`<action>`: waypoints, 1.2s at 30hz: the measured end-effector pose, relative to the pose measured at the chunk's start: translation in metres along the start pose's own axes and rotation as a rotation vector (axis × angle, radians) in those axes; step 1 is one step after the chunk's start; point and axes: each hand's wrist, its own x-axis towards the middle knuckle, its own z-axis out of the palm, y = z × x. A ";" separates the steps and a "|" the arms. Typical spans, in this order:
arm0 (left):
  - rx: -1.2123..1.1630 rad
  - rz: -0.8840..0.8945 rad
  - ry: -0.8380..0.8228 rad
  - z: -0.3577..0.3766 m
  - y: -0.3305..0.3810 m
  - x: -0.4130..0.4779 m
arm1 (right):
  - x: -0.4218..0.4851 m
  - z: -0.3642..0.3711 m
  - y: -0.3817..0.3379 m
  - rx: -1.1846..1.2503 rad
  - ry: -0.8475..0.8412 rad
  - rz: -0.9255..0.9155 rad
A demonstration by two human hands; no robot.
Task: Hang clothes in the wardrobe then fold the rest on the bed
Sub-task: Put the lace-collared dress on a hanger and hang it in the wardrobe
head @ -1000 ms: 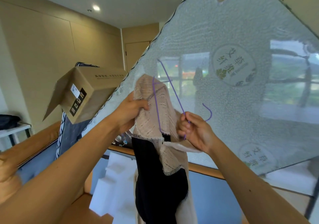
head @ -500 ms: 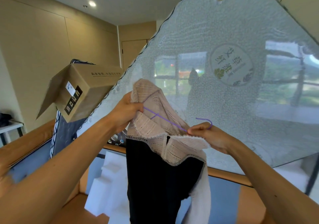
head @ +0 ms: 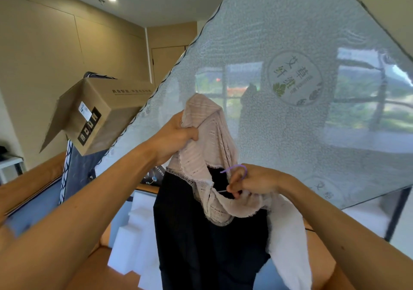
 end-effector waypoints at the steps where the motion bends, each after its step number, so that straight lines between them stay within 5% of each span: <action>1: 0.043 0.010 -0.019 0.001 -0.001 -0.002 | -0.002 -0.002 -0.004 -0.009 0.030 0.000; 9: 0.315 0.020 -0.184 -0.013 -0.026 -0.029 | -0.026 -0.031 -0.027 0.096 0.260 -0.015; 13: 0.193 -0.088 -0.311 -0.016 -0.029 -0.038 | -0.034 -0.035 -0.040 0.049 0.282 -0.047; 17: -0.006 -0.127 -0.187 -0.028 -0.041 -0.033 | -0.040 -0.042 -0.047 0.023 0.336 -0.126; 20: 0.194 -0.146 -0.259 -0.024 -0.058 -0.040 | -0.045 -0.049 -0.048 -0.003 0.368 -0.145; 27: 0.383 0.188 -0.258 -0.026 -0.068 -0.035 | -0.059 -0.063 -0.037 -0.096 0.246 -0.117; 33: 0.506 0.405 0.038 -0.051 -0.060 -0.018 | -0.076 -0.072 -0.030 -0.107 0.071 -0.083; 36: 0.465 0.556 0.042 -0.043 -0.025 -0.016 | -0.072 -0.062 -0.031 -0.117 0.027 -0.065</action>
